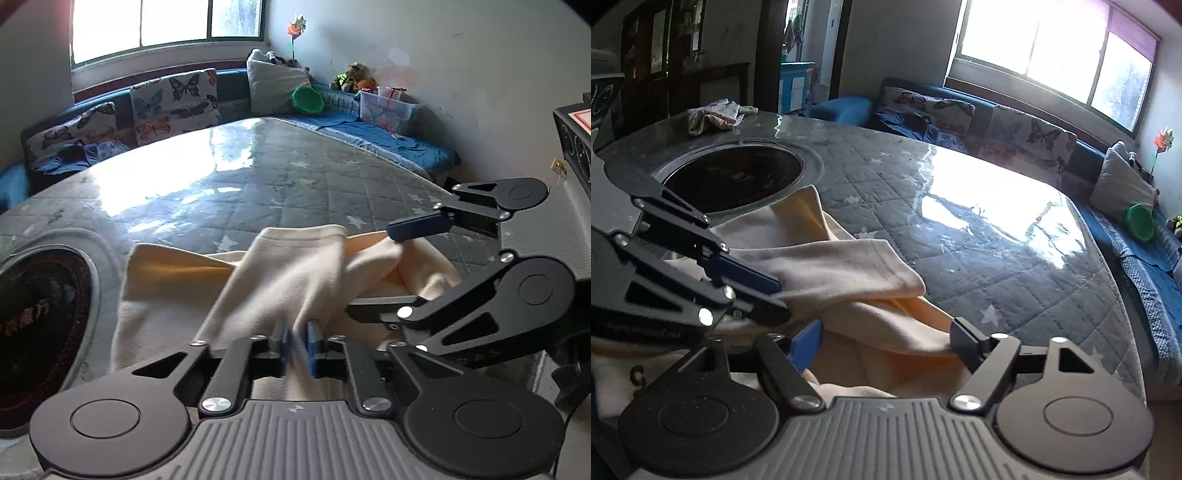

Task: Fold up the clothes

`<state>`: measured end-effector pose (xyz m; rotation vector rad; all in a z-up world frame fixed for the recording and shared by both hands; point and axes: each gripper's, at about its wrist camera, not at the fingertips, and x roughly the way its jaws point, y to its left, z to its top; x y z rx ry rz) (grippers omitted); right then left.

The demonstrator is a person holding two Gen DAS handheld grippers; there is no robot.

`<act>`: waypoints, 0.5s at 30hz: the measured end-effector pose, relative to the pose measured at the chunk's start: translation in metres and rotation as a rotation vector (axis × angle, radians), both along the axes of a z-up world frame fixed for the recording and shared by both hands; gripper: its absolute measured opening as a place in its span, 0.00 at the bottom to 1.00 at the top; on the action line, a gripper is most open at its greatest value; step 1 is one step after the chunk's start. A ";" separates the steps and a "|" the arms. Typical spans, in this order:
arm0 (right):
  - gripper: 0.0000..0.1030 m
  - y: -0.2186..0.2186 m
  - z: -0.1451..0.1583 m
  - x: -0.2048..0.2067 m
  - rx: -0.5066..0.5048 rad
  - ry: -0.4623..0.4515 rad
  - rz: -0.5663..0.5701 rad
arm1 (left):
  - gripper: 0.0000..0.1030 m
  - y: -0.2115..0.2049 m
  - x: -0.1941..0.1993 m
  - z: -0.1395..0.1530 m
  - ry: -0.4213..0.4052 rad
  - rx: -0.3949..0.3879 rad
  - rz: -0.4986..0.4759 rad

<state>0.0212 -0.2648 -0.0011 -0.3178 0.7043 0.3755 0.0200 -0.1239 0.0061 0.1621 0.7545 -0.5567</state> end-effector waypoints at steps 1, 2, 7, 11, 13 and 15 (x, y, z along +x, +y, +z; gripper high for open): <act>0.75 0.000 0.000 0.000 -0.003 0.000 0.004 | 0.07 0.003 0.000 0.001 -0.009 -0.002 0.011; 0.73 0.001 -0.001 0.000 -0.007 -0.001 0.007 | 0.06 0.006 0.000 0.002 -0.018 -0.005 0.022; 0.50 0.009 -0.005 0.004 -0.034 0.019 0.023 | 0.05 0.029 0.002 0.011 -0.055 -0.027 0.118; 0.23 0.008 -0.005 0.004 -0.001 0.017 0.006 | 0.05 0.061 0.003 0.018 -0.068 -0.062 0.223; 0.17 0.002 -0.002 0.003 0.029 0.012 -0.011 | 0.04 0.081 -0.001 0.022 -0.078 -0.076 0.284; 0.13 -0.005 0.001 -0.001 0.048 0.000 -0.036 | 0.04 0.100 -0.004 0.025 -0.087 -0.090 0.344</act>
